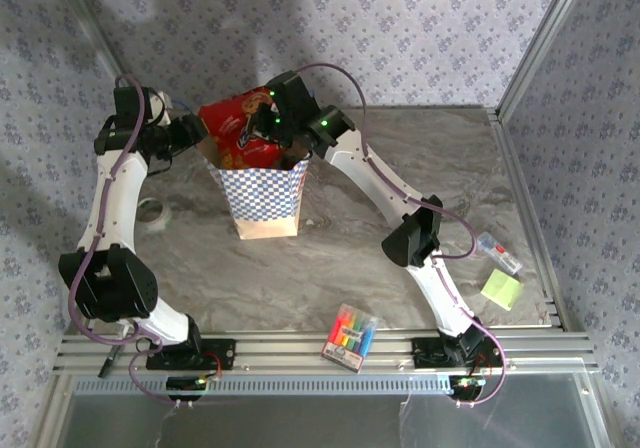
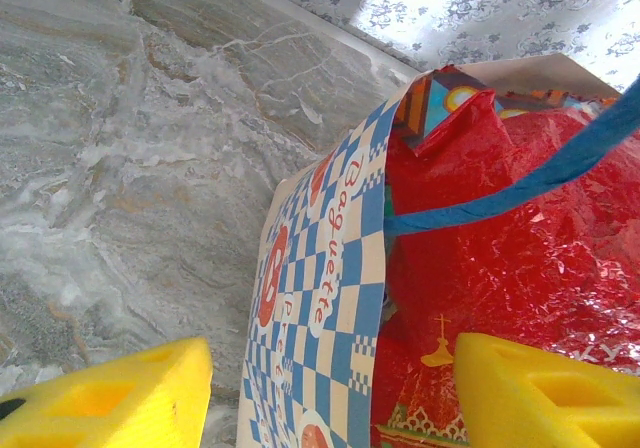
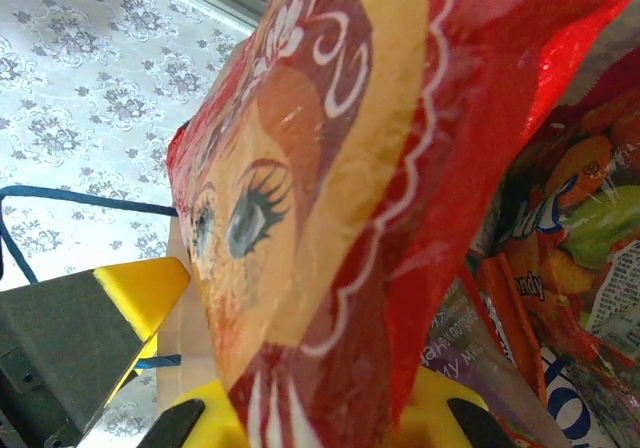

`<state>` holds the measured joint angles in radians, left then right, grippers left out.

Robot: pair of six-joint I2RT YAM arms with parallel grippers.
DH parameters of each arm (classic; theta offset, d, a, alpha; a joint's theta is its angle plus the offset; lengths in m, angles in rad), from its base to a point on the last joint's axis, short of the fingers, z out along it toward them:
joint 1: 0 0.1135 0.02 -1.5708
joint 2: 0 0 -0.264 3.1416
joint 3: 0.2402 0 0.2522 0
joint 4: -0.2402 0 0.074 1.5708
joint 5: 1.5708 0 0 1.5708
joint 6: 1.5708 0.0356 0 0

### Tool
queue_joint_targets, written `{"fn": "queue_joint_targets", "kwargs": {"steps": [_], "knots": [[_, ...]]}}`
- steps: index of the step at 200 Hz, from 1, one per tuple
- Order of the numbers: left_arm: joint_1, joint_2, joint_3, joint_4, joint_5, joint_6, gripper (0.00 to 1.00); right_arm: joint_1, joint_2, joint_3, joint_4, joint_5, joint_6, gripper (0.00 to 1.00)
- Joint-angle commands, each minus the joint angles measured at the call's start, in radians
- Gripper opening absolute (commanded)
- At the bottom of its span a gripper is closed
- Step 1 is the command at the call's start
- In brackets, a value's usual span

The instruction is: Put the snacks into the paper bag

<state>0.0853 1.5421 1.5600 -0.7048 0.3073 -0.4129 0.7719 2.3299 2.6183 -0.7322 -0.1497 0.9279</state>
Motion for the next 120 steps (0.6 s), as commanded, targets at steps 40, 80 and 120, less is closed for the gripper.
{"fn": "queue_joint_targets", "kwargs": {"steps": [40,80,120], "knots": [[0.008,0.010,0.016,0.008,0.025,-0.003,0.65,-0.002,-0.130,-0.116,0.085,0.025,-0.051,0.00],[0.007,0.020,0.027,0.006,0.039,-0.015,0.65,-0.015,-0.161,-0.143,0.089,0.035,-0.060,0.00],[0.004,0.019,0.032,0.000,0.037,-0.017,0.65,-0.036,-0.163,-0.182,0.086,0.005,-0.030,0.01]]}}
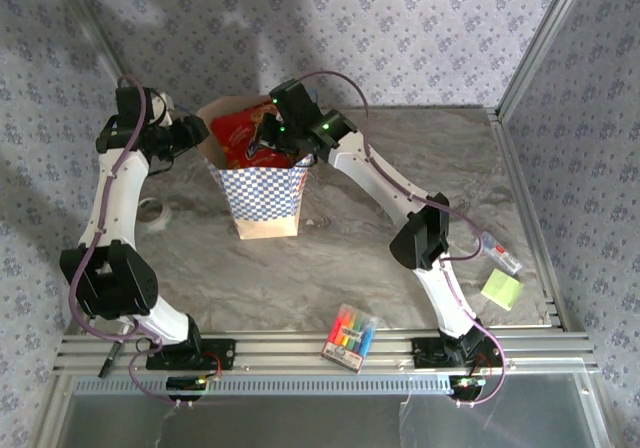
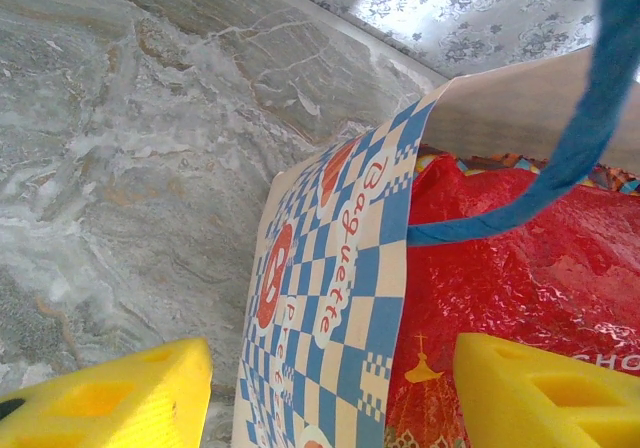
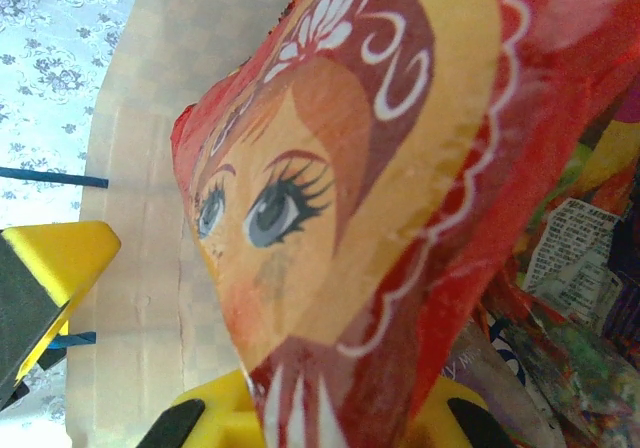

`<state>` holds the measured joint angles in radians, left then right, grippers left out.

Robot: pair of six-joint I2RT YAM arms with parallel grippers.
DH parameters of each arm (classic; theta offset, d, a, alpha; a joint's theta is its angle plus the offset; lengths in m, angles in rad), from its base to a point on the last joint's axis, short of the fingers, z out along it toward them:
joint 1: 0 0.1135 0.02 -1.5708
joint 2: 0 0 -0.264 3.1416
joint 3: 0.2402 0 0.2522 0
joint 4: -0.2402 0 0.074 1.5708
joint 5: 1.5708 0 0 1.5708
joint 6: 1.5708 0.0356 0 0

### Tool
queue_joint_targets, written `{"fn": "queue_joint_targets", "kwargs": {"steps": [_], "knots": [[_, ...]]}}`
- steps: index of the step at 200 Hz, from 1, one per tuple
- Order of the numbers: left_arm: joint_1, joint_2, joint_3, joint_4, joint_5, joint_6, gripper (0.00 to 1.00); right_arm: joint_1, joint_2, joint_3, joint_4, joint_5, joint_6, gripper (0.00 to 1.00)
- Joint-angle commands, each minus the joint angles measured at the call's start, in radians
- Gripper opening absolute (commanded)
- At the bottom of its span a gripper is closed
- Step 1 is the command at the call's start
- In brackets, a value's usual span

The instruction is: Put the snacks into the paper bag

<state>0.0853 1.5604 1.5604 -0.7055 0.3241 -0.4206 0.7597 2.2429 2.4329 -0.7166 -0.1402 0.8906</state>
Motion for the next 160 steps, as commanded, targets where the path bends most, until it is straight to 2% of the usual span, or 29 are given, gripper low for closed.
{"fn": "queue_joint_targets", "kwargs": {"steps": [1,29,51,61,91,126,160], "knots": [[0.003,0.001,0.032,0.000,0.020,-0.009,0.65,-0.023,-0.076,0.003,0.069,-0.003,0.009,0.01],[-0.003,0.006,0.045,-0.006,0.016,-0.009,0.65,-0.031,-0.076,0.004,-0.004,0.022,0.014,0.20],[-0.011,0.014,0.058,-0.012,0.014,-0.008,0.65,-0.035,-0.082,-0.001,-0.056,0.045,0.007,0.44],[-0.018,0.018,0.063,-0.014,0.011,-0.007,0.65,-0.038,-0.085,-0.003,-0.065,0.039,0.002,0.51],[-0.041,0.032,0.089,-0.031,-0.001,-0.001,0.66,-0.037,-0.094,-0.003,-0.088,0.066,-0.037,0.43],[-0.062,0.026,0.113,-0.046,-0.023,0.009,0.66,-0.027,-0.108,0.008,-0.150,0.191,-0.121,0.28],[-0.077,0.019,0.152,-0.082,-0.049,0.035,0.66,-0.019,-0.130,0.009,-0.173,0.233,-0.169,0.29]]}}
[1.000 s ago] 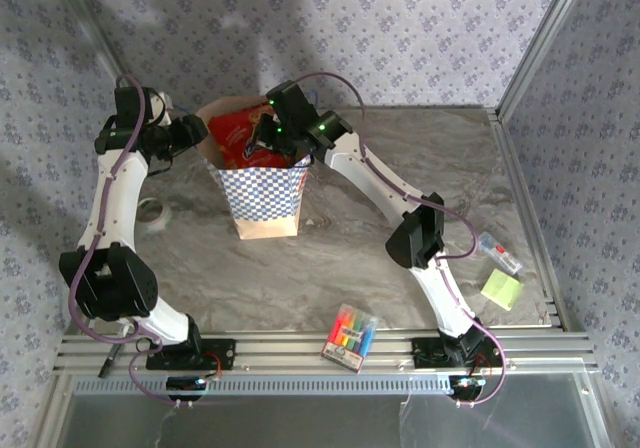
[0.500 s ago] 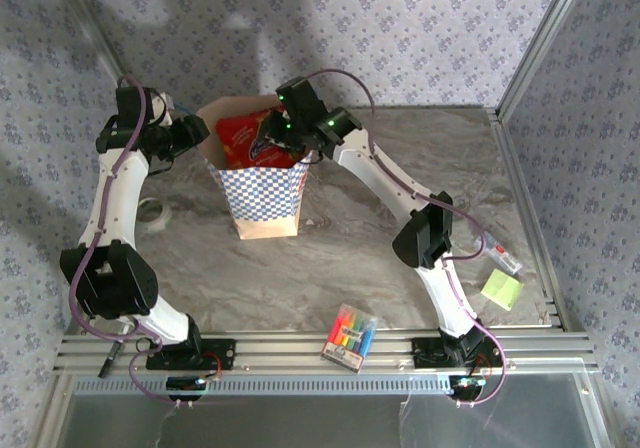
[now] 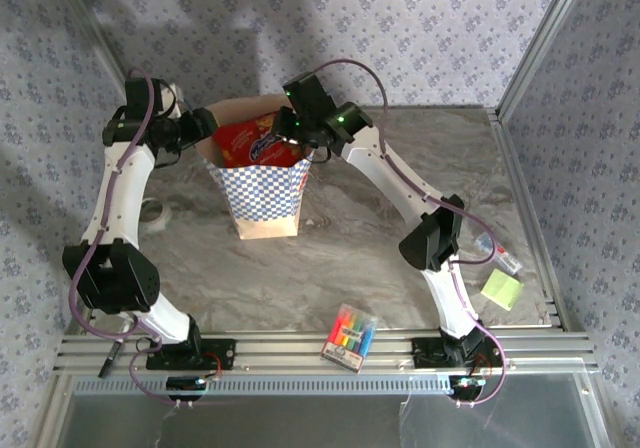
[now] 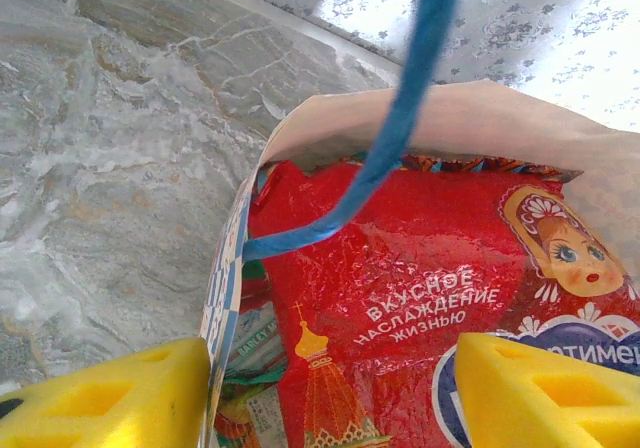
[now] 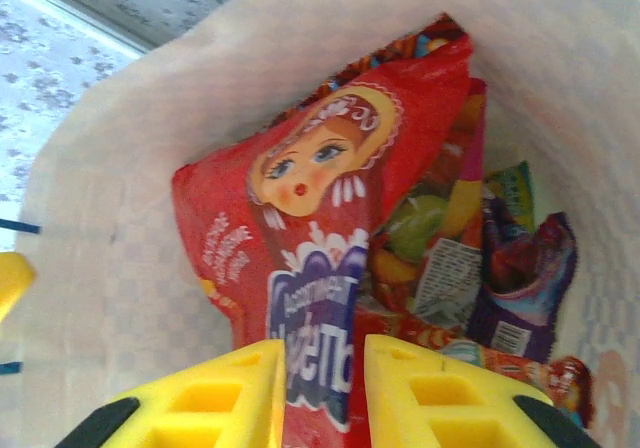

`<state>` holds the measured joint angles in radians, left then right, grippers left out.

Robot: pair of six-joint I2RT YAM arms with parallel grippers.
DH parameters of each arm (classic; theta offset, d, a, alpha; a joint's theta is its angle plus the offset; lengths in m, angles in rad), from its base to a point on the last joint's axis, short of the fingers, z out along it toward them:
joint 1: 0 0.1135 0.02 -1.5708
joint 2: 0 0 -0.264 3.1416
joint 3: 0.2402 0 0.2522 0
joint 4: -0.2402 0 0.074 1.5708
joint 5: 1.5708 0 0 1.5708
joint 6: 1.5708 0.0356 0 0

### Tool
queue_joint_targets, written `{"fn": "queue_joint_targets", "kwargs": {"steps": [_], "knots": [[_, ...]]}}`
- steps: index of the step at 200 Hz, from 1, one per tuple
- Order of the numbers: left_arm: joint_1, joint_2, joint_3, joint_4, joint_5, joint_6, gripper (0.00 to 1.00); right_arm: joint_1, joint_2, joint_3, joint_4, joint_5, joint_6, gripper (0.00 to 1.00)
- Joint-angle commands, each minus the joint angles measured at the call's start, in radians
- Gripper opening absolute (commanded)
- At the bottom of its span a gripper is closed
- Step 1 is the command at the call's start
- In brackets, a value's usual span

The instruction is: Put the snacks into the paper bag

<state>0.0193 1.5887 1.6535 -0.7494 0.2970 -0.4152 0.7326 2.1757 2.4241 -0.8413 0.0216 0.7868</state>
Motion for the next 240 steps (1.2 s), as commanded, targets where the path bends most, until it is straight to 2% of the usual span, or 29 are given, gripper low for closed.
{"fn": "queue_joint_targets", "kwargs": {"steps": [1,23,38,51,78,102,135,180,209,240], "knots": [[-0.012,-0.010,0.059,-0.038,-0.022,0.030,0.66,0.009,-0.064,0.017,-0.049,0.072,-0.067,0.29],[-0.016,-0.007,0.080,-0.063,-0.036,0.050,0.66,0.028,-0.094,0.019,-0.034,0.084,-0.121,0.32],[-0.016,-0.007,0.087,-0.074,-0.049,0.058,0.66,0.043,-0.119,0.018,-0.011,0.078,-0.150,0.38],[-0.016,-0.008,0.093,-0.080,-0.055,0.064,0.66,0.044,-0.129,0.036,0.008,-0.014,-0.217,0.44],[-0.019,-0.013,0.113,-0.099,-0.057,0.085,0.66,0.034,-0.135,0.097,-0.037,-0.118,-0.264,0.42],[-0.024,-0.016,0.133,-0.127,-0.061,0.107,0.66,0.038,-0.180,0.072,-0.064,-0.058,-0.296,0.42],[-0.026,-0.032,0.146,-0.152,-0.078,0.131,0.66,0.036,-0.275,-0.035,-0.032,0.036,-0.350,0.52],[-0.028,-0.061,0.145,-0.178,-0.089,0.185,0.67,0.029,-0.375,-0.189,0.016,0.152,-0.394,0.57],[-0.027,-0.073,0.149,-0.197,-0.110,0.208,0.67,0.011,-0.384,-0.228,0.021,0.164,-0.394,0.58],[-0.027,-0.079,0.150,-0.203,-0.124,0.238,0.67,-0.008,-0.364,-0.231,0.035,0.115,-0.407,0.58]]}}
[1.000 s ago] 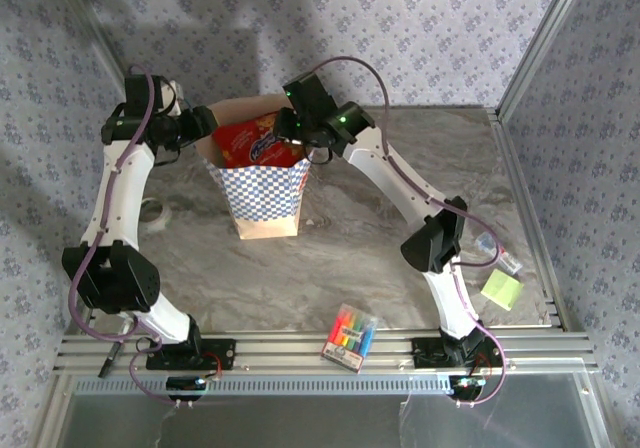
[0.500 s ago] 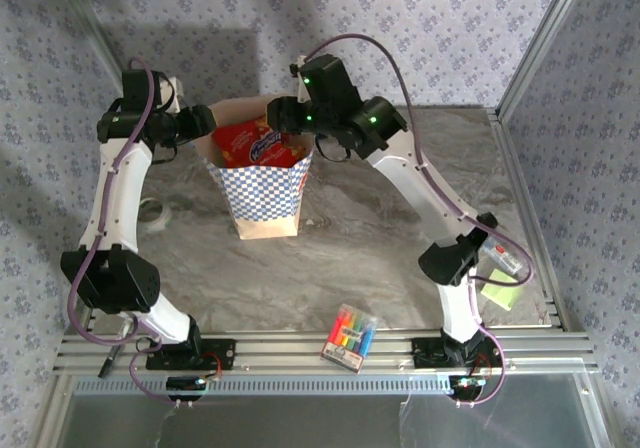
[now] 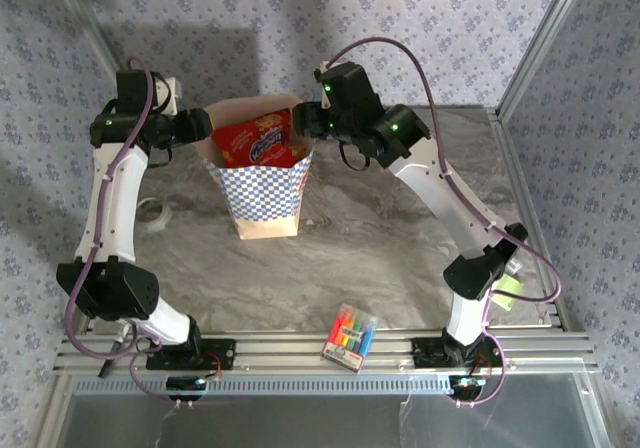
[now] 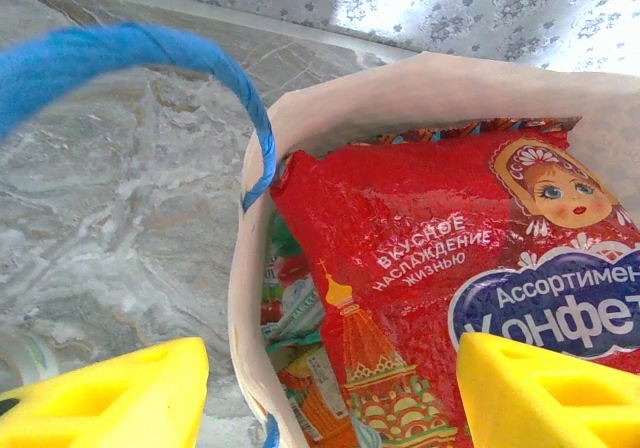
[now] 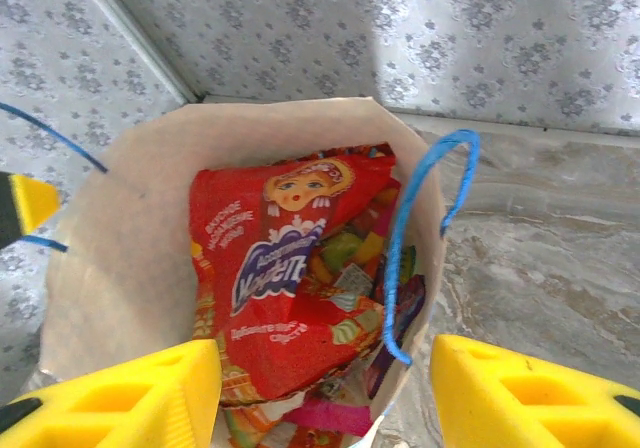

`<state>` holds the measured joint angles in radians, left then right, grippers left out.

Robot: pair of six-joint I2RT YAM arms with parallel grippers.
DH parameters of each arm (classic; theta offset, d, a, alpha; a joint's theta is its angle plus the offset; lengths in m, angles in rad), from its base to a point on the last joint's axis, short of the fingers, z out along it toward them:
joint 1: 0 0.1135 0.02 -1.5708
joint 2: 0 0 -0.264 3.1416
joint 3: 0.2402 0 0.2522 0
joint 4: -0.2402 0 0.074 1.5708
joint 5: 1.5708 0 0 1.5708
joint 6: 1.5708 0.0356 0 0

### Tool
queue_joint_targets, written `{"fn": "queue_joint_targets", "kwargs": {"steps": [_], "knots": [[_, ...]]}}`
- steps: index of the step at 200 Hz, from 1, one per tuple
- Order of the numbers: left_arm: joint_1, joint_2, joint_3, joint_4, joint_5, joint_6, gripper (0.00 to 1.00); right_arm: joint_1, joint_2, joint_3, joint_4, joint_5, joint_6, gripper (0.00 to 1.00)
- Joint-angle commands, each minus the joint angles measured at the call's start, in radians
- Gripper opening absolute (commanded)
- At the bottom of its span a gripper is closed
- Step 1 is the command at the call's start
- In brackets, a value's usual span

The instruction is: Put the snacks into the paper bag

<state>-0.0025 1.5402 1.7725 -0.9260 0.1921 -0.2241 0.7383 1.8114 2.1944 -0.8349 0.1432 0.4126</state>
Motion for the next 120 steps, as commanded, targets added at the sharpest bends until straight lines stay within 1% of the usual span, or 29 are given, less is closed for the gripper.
{"fn": "queue_joint_targets", "kwargs": {"steps": [1,48,93,107,120], "knots": [[-0.005,-0.030,0.031,-0.026,-0.019,0.048,0.67,-0.014,0.001,-0.001,0.028,-0.008,-0.034,0.58],[-0.005,-0.022,0.058,-0.051,-0.022,0.076,0.67,-0.039,0.060,0.048,0.009,0.001,-0.049,0.58],[-0.005,-0.008,0.117,-0.085,-0.028,0.097,0.63,-0.074,0.138,0.125,0.005,-0.031,-0.043,0.57],[-0.005,-0.001,0.134,-0.095,-0.031,0.097,0.63,-0.085,0.172,0.162,-0.006,-0.048,-0.037,0.55],[-0.005,0.009,0.150,-0.104,-0.038,0.095,0.61,-0.092,0.203,0.201,-0.019,-0.067,-0.031,0.51]]}}
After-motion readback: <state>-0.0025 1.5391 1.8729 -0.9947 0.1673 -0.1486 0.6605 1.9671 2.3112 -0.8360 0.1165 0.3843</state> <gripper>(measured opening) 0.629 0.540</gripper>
